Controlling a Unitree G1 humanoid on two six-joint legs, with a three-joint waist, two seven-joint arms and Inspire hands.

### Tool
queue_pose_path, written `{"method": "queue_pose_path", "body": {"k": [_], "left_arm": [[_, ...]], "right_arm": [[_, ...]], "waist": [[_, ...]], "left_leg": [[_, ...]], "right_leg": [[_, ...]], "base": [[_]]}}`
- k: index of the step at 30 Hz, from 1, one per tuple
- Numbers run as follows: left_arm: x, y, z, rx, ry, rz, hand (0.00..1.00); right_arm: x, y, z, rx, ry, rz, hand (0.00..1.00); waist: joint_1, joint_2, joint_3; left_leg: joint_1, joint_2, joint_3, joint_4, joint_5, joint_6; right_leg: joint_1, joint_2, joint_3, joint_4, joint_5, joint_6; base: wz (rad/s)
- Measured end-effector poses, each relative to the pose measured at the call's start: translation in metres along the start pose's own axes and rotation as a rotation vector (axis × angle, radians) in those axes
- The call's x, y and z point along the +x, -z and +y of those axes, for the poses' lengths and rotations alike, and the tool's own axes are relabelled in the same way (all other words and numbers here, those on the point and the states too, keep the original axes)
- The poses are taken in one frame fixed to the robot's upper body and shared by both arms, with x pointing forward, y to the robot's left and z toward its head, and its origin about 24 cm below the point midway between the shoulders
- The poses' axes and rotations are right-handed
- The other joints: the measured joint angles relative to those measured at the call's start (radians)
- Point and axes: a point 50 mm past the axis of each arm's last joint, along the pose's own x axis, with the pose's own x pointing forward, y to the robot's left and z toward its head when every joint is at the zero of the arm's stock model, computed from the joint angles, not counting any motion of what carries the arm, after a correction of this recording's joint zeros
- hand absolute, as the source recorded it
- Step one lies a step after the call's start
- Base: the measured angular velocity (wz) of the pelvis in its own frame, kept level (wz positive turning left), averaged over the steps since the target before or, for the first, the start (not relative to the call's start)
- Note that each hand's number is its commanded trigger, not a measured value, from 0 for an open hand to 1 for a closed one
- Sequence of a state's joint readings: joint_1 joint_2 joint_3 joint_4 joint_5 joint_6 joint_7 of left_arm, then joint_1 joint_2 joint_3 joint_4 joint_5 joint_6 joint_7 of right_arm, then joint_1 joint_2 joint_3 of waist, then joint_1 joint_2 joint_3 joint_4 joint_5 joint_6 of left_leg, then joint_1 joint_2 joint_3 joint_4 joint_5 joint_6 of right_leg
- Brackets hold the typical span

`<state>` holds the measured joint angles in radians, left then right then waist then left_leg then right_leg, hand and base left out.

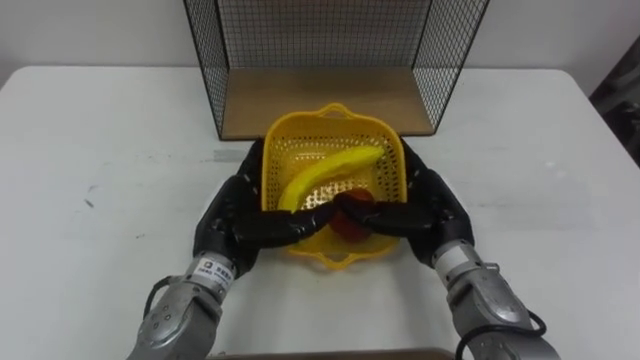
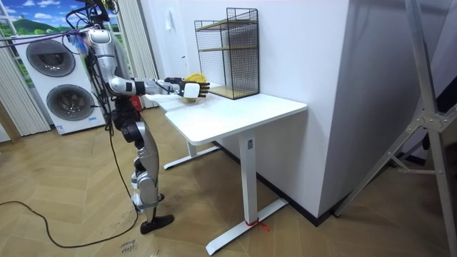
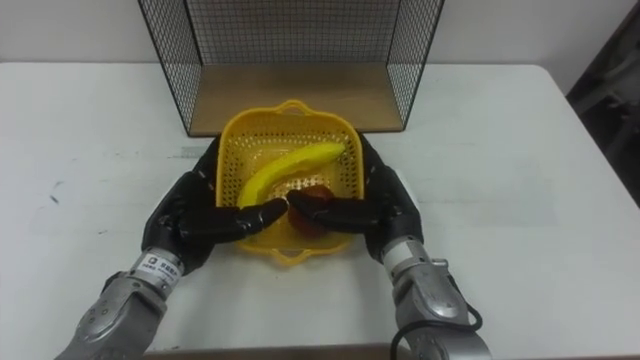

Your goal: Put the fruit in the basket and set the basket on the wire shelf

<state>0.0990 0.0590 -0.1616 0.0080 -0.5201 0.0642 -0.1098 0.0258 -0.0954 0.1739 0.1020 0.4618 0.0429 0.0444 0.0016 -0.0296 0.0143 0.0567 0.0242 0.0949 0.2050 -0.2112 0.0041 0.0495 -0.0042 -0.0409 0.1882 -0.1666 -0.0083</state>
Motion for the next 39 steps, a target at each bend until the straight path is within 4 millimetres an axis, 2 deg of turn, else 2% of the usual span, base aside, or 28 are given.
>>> {"method": "queue_pose_path", "body": {"k": [6, 19, 22, 25, 27, 30, 31, 34, 36, 37, 38, 39], "left_arm": [[0.003, -0.012, -0.005, -0.031, -0.009, -0.057, 0.00], [0.005, -0.015, -0.006, -0.104, -0.032, -0.077, 0.00], [0.005, -0.015, -0.006, -0.088, -0.033, -0.077, 0.00], [0.005, -0.016, -0.004, -0.086, -0.038, -0.082, 0.00], [0.006, -0.017, -0.004, -0.086, -0.038, -0.084, 0.00], [0.006, -0.018, -0.003, -0.085, -0.042, -0.088, 0.00], [0.006, -0.018, -0.002, -0.084, -0.044, -0.088, 0.00], [0.005, -0.019, 0.000, -0.082, -0.050, -0.091, 0.00], [0.005, -0.019, 0.000, -0.080, -0.052, -0.092, 0.00], [0.005, -0.020, 0.001, -0.077, -0.053, -0.094, 0.00], [0.005, -0.021, 0.002, -0.069, -0.055, -0.093, 0.00], [0.006, -0.022, 0.002, -0.062, -0.049, -0.096, 0.00]], "right_arm": [[0.000, -0.017, 0.008, 0.001, -0.026, -0.080, 0.00], [0.001, -0.018, 0.010, 0.038, -0.020, -0.093, 0.00], [0.001, -0.019, 0.011, 0.036, -0.024, -0.095, 0.00], [0.003, -0.019, 0.010, 0.041, -0.028, -0.095, 0.00], [0.003, -0.018, 0.011, 0.040, -0.033, -0.091, 0.00], [0.004, -0.014, 0.008, 0.040, -0.026, -0.071, 0.00], [0.004, -0.012, 0.007, 0.040, -0.022, -0.065, 0.00], [0.005, -0.011, 0.007, 0.043, -0.021, -0.057, 0.00], [0.006, -0.011, 0.009, 0.044, -0.030, -0.057, 0.00], [0.008, -0.014, 0.010, 0.043, -0.033, -0.065, 0.00], [0.009, -0.015, 0.011, 0.043, -0.037, -0.070, 0.00], [0.011, -0.018, 0.011, 0.038, -0.041, -0.076, 0.00]], "waist": [[-0.002, 0.010, -0.0055], [0.000, 0.011, -0.0047], [0.002, 0.009, -0.0025], [0.002, 0.003, 0.0097], [0.010, 0.000, 0.0143], [0.029, -0.004, 0.0152], [0.031, -0.005, 0.0150], [0.039, -0.002, 0.0146], [0.039, -0.003, 0.0105], [0.034, -0.008, 0.0123], [0.034, -0.017, 0.0183], [0.034, -0.022, 0.0147]], "left_leg": [[0.006, 0.000, 0.000, 0.000, 0.000, 0.000], [0.009, 0.001, 0.005, 0.001, 0.000, 0.000], [0.000, 0.003, 0.005, 0.019, 0.000, 0.000], [-0.015, 0.013, 0.013, 0.071, -0.009, -0.007], [-0.039, 0.023, 0.013, 0.128, -0.030, -0.011], [-0.088, 0.052, 0.014, 0.246, -0.097, -0.026], [-0.091, 0.055, 0.013, 0.255, -0.103, -0.029], [-0.099, 0.061, 0.013, 0.269, -0.102, -0.035], [-0.116, 0.062, 0.012, 0.282, -0.094, -0.044], [-0.157, 0.066, 0.011, 0.341, -0.081, -0.054], [-0.209, 0.062, 0.004, 0.408, -0.065, -0.049], [-0.242, 0.036, -0.018, 0.337, -0.058, -0.050]], "right_leg": [[0.005, 0.000, -0.001, 0.000, 0.002, 0.000], [0.003, 0.000, 0.000, 0.002, 0.002, 0.000], [0.002, 0.000, -0.002, 0.007, 0.002, 0.000], [0.002, 0.004, -0.004, 0.027, 0.002, -0.001], [-0.011, 0.010, -0.008, 0.058, -0.015, -0.012], [-0.085, 0.029, -0.008, 0.193, -0.089, -0.028], [-0.091, 0.032, -0.006, 0.207, -0.097, -0.031], [-0.111, 0.041, 0.010, 0.241, -0.108, -0.038], [-0.118, 0.040, 0.012, 0.253, -0.111, -0.046], [-0.123, 0.033, 0.014, 0.260, -0.111, -0.051], [-0.121, 0.023, 0.018, 0.262, -0.110, -0.053], [-0.123, 0.014, 0.020, 0.261, -0.112, -0.056]], "base": [[0.01], [0.00], [0.01], [0.00], [-0.05], [-0.07], [-0.04], [-0.05], [0.00], [0.06], [0.08], [0.03]]}}
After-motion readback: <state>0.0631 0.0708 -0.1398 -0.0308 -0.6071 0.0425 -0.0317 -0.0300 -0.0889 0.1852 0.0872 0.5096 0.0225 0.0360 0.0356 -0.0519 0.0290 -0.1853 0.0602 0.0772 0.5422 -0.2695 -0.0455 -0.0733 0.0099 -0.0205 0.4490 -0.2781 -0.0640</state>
